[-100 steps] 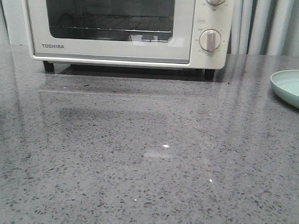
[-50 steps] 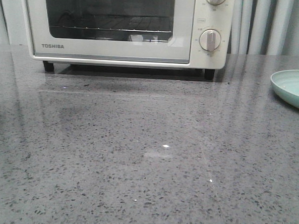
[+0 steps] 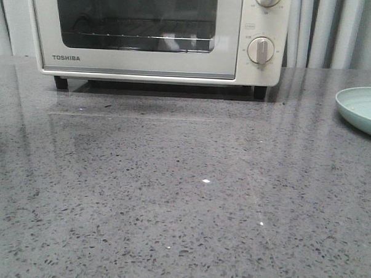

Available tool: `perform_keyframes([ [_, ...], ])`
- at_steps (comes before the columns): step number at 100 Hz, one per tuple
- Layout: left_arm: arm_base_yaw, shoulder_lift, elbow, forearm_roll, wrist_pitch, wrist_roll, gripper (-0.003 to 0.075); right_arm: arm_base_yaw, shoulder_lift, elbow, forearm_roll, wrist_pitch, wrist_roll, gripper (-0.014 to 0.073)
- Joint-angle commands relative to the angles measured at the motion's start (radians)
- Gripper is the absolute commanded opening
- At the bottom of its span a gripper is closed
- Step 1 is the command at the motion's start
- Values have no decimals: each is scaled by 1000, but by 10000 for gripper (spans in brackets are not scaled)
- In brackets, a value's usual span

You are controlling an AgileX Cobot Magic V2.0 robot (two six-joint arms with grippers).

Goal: Put bread in oven
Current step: 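Pull the oven door down and open with the left gripper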

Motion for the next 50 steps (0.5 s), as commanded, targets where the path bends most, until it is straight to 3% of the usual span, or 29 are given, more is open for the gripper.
perform_keyframes([
  [1,0,-36,24,-39,87,-3,-21,1,6,-35,-10,-62,-12,-67],
  [28,-11,-128,261,-131,13,-3,-22,1,6,-35,-10,-62,-12,-67],
  [50,-96,-292,496,-233,-97,-3,-22,1,6,-35,-10,-46,-12,-67],
])
